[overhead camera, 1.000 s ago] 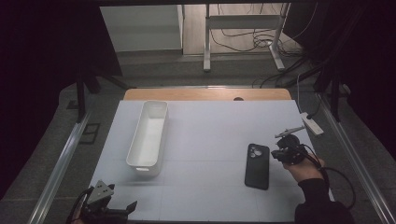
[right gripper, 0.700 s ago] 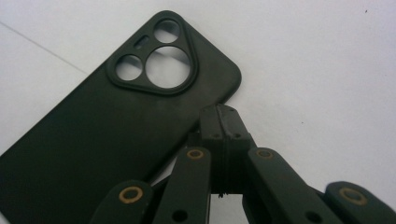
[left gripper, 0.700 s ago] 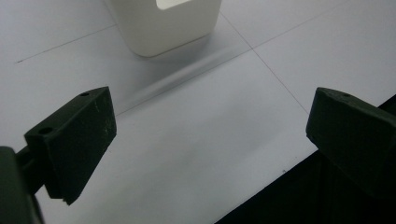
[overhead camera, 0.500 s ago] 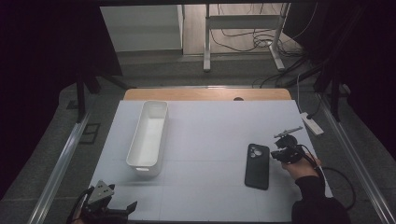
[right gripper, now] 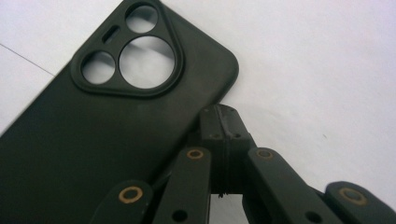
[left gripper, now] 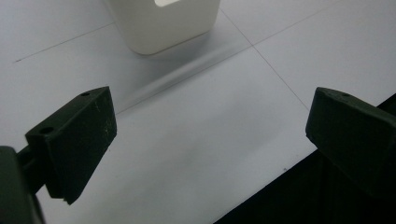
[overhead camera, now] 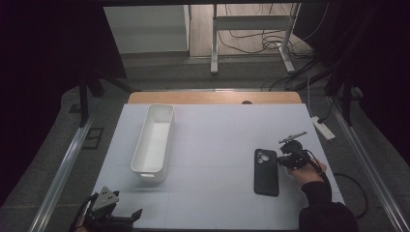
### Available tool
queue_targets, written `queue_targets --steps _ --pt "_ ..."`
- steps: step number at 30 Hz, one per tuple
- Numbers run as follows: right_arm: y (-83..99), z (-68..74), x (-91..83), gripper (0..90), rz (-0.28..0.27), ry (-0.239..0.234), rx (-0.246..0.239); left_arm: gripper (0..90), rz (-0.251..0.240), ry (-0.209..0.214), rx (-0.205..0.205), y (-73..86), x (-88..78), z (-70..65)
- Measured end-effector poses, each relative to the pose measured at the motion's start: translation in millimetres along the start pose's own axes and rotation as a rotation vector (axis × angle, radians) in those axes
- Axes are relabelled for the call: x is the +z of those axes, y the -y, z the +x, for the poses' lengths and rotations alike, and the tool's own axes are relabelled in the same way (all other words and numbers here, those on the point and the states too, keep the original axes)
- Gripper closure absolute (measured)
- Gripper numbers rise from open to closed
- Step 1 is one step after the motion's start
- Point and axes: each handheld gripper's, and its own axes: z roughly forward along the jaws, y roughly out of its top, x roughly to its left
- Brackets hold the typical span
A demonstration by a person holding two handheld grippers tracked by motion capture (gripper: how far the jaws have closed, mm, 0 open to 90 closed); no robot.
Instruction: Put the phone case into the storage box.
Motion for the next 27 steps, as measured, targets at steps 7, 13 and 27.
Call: queue_targets --steps 7,13,27 --pt "-10.4 10.9 5.7 89.9 -0.004 -0.011 -0.035 2.8 0.003 -0.001 0.001 -0.2 0.3 -0.1" --pt "-16.7 17.3 9.5 89.9 -0.009 -0.018 -0.057 2.9 0.008 -0.005 0.002 -0.3 0.7 -0.6" --pt "-32.7 37.8 18.0 89.9 -0.030 -0.052 -0.120 3.2 0.012 -0.006 0.008 -0.6 1.1 -0.7"
